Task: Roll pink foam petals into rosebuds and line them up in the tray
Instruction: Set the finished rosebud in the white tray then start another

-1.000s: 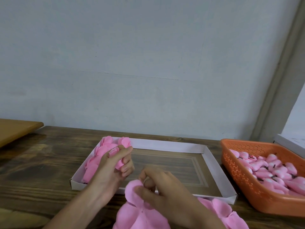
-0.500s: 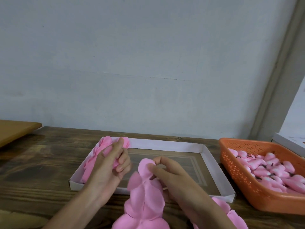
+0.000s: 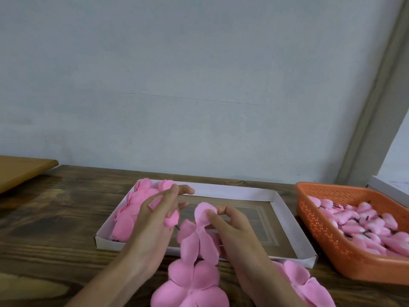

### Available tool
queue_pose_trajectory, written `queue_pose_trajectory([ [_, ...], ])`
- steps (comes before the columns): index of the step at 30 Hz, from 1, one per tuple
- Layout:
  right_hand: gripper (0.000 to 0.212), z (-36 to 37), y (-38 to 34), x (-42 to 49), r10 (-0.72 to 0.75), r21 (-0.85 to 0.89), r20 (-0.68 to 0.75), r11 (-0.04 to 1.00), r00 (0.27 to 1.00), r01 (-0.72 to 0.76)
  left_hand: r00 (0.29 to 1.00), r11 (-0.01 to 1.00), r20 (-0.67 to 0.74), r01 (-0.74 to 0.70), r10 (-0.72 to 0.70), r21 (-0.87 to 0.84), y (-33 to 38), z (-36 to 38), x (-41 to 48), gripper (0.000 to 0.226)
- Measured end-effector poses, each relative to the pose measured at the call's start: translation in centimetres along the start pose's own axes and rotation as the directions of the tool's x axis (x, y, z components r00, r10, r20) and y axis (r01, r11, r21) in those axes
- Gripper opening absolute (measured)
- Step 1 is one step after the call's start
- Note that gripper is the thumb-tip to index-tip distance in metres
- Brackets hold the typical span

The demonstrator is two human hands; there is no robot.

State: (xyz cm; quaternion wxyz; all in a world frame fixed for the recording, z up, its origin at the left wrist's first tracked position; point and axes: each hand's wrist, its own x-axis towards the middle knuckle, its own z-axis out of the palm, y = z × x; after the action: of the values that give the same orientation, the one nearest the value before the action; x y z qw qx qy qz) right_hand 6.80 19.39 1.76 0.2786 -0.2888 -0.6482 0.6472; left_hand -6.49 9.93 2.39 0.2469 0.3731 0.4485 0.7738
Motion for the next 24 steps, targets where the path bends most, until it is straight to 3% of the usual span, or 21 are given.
queue_pose_trajectory([
  [7, 0.021, 1.2, 0.8, -0.1, -0.069, 0.009, -0.032, 0.998, 0.997, 0.069, 0.996, 0.995, 0.021, 0.092, -0.091, -0.037, 0.3, 0.8, -0.7, 0.026],
  [14, 0.020, 2.1, 1.3, 0.0, -0.090, 0.111, 0.003, 0.990, 0.996, 0.089, 0.992, 0.991, 0.038, 0.125, -0.123, -0.042, 0.3, 1.1, -0.9, 0.031],
  [24, 0.023, 1.9, 1.4, -0.1, -0.159, 0.067, 0.000, 0.985, 0.987, 0.159, 0.989, 0.989, 0.042, 0.147, -0.145, -0.036, -0.2, 1.0, -0.9, 0.044],
])
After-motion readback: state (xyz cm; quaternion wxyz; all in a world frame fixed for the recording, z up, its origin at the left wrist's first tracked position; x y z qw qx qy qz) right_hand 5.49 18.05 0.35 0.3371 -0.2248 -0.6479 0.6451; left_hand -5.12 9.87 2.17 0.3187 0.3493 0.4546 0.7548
